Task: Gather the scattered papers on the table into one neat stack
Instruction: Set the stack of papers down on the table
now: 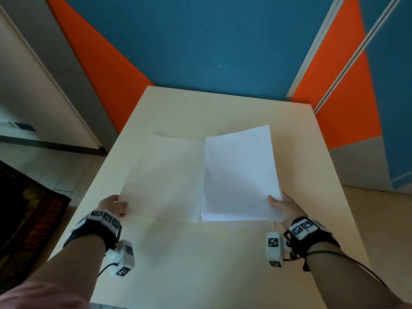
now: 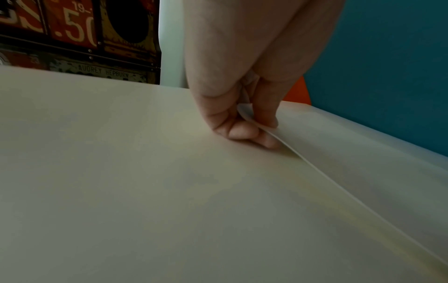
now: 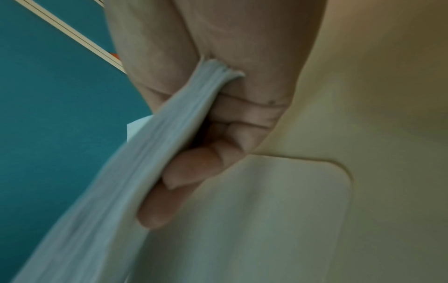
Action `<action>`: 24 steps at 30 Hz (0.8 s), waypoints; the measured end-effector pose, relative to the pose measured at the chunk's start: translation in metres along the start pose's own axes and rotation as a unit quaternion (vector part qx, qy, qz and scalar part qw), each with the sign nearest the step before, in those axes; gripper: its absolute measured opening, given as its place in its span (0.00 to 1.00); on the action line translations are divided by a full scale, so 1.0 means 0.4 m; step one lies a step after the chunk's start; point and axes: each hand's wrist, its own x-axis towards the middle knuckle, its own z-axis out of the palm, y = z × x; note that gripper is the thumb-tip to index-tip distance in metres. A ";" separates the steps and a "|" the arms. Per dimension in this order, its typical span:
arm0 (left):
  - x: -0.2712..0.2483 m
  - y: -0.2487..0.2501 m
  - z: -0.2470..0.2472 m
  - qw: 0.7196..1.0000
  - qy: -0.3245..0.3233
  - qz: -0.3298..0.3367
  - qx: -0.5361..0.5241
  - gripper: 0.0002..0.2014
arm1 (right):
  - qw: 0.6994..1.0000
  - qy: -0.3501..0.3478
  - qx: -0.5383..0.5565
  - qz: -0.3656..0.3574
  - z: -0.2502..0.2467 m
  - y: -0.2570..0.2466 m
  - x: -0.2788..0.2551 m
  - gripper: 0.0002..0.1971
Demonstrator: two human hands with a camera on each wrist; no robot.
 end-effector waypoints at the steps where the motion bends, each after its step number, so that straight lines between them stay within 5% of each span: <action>1: 0.000 0.002 0.000 1.000 0.000 0.000 0.003 0.12 | 1.000 -0.001 -0.003 0.003 -0.001 0.002 0.007 0.12; 7: -0.005 0.004 0.006 1.000 0.006 -0.007 -0.005 0.13 | 0.999 0.005 -0.009 0.033 -0.014 0.024 0.036 0.11; 15: 0.009 -0.009 0.000 1.000 0.001 -0.020 -0.017 0.13 | 0.984 0.019 -0.167 0.062 -0.011 0.015 0.072 0.16; 19: 0.003 -0.006 0.001 1.000 0.004 -0.016 -0.013 0.12 | 0.974 0.071 -0.214 0.035 0.003 0.004 0.088 0.19; 24: -0.001 -0.004 0.001 1.000 0.002 -0.017 -0.017 0.13 | 0.939 0.136 -0.317 -0.011 0.010 0.002 0.088 0.11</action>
